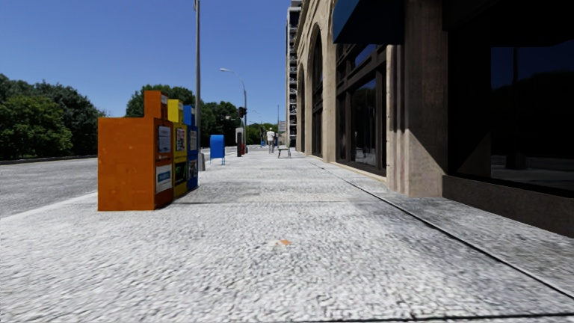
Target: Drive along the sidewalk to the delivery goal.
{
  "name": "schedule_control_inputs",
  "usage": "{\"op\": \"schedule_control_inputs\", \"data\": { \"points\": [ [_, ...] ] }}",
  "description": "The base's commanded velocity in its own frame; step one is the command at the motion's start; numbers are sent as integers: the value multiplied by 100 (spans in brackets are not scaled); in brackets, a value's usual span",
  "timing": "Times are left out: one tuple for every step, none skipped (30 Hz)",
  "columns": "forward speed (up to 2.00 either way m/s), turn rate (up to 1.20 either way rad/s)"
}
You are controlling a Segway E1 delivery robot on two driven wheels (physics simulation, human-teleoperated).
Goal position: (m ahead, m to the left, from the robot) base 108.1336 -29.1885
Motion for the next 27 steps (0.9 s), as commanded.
{"op": "schedule_control_inputs", "data": {
  "points": [
    [200,0],
    [200,0],
    [200,0],
    [200,0],
    [200,0],
    [200,0],
    [200,0],
    [200,0],
    [200,0],
    [200,0],
    [200,0],
    [200,0],
    [200,0],
    [200,0],
    [200,0],
    [200,0],
    [200,0],
    [200,0],
    [200,0],
    [200,0],
    [200,0],
    [200,0],
    [200,0],
    [200,0],
    [200,0],
    [200,0],
    [200,0]
  ]
}}
